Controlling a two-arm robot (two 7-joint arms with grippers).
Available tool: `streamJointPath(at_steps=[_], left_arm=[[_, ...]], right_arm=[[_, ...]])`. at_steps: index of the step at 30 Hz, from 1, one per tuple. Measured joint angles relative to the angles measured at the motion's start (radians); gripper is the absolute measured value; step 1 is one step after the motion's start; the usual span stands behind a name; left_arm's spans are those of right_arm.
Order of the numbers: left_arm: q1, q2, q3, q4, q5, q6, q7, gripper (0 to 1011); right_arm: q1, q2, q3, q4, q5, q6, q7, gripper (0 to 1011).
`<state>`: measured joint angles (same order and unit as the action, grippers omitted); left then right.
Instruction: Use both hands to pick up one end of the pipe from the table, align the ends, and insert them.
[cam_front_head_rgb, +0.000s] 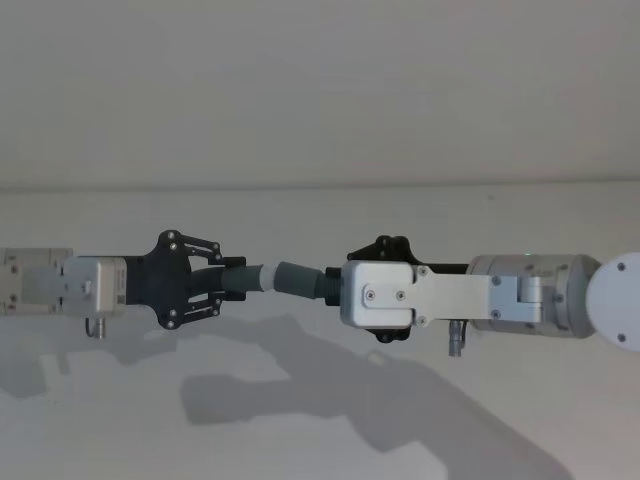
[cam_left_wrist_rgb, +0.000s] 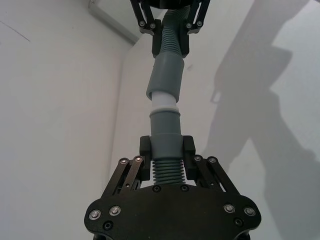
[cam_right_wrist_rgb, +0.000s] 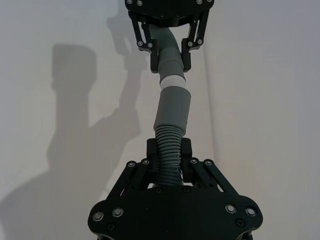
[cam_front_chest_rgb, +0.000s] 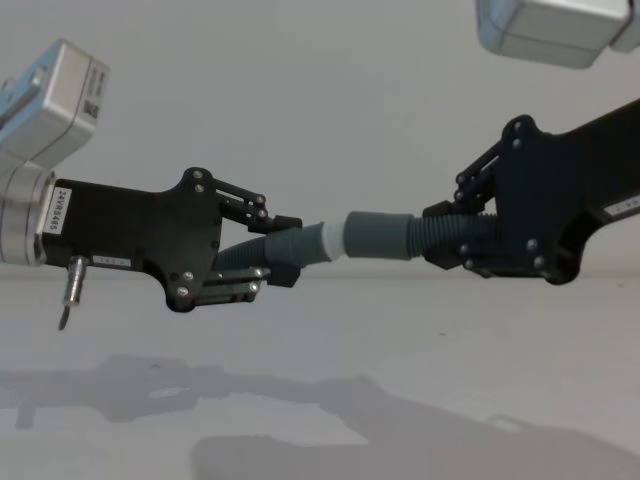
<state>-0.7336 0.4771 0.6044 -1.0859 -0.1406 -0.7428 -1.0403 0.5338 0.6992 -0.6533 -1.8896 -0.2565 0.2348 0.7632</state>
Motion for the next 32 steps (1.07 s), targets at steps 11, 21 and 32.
streamJointPath(at_steps=[11, 21, 32], left_arm=[[0.000, 0.000, 0.000, 0.000, 0.000, 0.000, 0.000, 336], [0.000, 0.000, 0.000, 0.000, 0.000, 0.000, 0.000, 336], [0.000, 0.000, 0.000, 0.000, 0.000, 0.000, 0.000, 336]], right_arm=[[0.005, -0.004, -0.005, -0.003, -0.002, 0.014, 0.005, 233], [0.007, -0.005, -0.007, -0.004, -0.003, 0.020, 0.007, 234], [0.008, -0.006, -0.008, -0.005, -0.004, 0.023, 0.009, 234]])
